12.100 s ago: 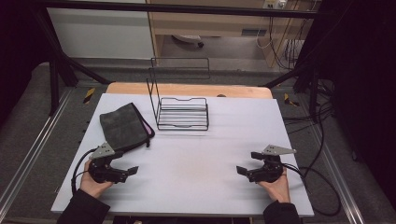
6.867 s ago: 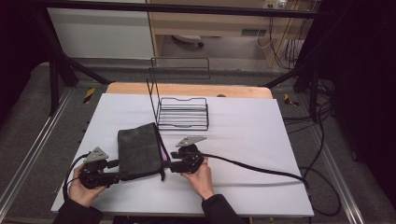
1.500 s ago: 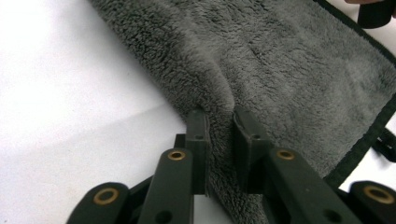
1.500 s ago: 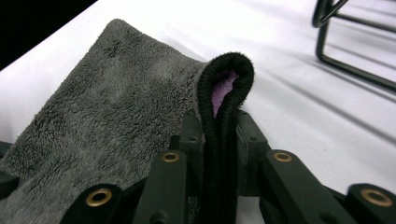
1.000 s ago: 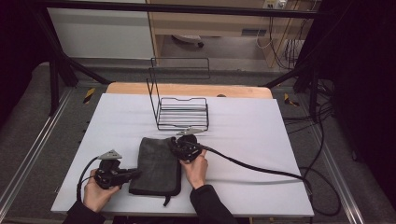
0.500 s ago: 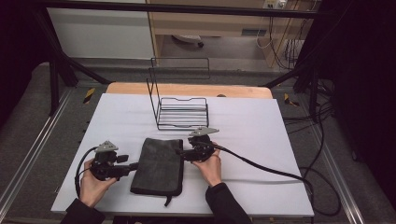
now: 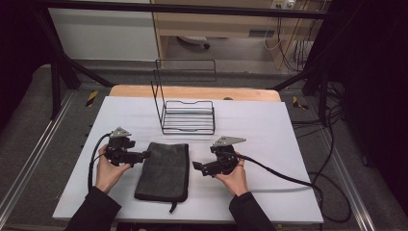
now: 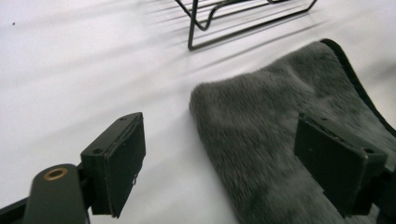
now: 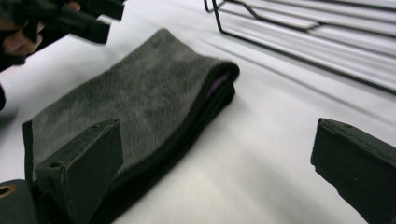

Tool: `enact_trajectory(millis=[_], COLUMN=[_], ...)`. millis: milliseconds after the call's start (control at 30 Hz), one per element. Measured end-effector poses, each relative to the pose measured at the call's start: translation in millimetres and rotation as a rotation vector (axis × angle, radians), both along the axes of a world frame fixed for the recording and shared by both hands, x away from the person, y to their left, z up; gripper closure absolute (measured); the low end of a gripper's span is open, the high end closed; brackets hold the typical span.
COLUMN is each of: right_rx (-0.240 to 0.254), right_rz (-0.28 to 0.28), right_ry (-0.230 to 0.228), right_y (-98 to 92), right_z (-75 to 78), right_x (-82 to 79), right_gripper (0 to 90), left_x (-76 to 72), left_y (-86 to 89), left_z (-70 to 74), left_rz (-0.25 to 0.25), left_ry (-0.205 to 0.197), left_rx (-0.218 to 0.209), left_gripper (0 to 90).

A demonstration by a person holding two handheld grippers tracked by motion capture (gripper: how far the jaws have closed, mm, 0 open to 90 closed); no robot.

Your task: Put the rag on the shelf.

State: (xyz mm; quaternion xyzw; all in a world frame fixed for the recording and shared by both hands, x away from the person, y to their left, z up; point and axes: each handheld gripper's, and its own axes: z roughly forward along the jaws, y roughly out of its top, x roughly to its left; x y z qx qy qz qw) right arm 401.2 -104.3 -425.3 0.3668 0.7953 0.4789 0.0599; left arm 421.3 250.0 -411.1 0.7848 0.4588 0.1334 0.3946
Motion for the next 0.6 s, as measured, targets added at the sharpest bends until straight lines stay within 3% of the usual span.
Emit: enact_trajectory(millis=[133,300,433,600], right_rx=[-0.004,-0.006,-0.003,-0.002], right_rz=[-0.009,-0.033,-0.047,-0.049], right_ry=[0.0,0.002,-0.002,-0.001], right_y=[-10.9,-23.0,-28.2,-28.3], right_z=[-5.8,-9.0,-9.4,-9.5], right_x=[-6.6,-10.5,-12.0,-11.7], right_gripper=[2.0,1.6,1.7,1.9], left_x=[13.4,26.5,30.5,33.3], left_y=[-5.2,-10.5,-11.0,-13.1], left_z=[-4.8,-13.0,-19.3,-24.6], left_rz=[0.01,0.009,0.019,0.02], left_ry=[0.013,0.044,0.072,0.102], left_rx=[0.011,0.025,0.059,0.051], left_gripper=[19.3,32.7,42.8,51.2])
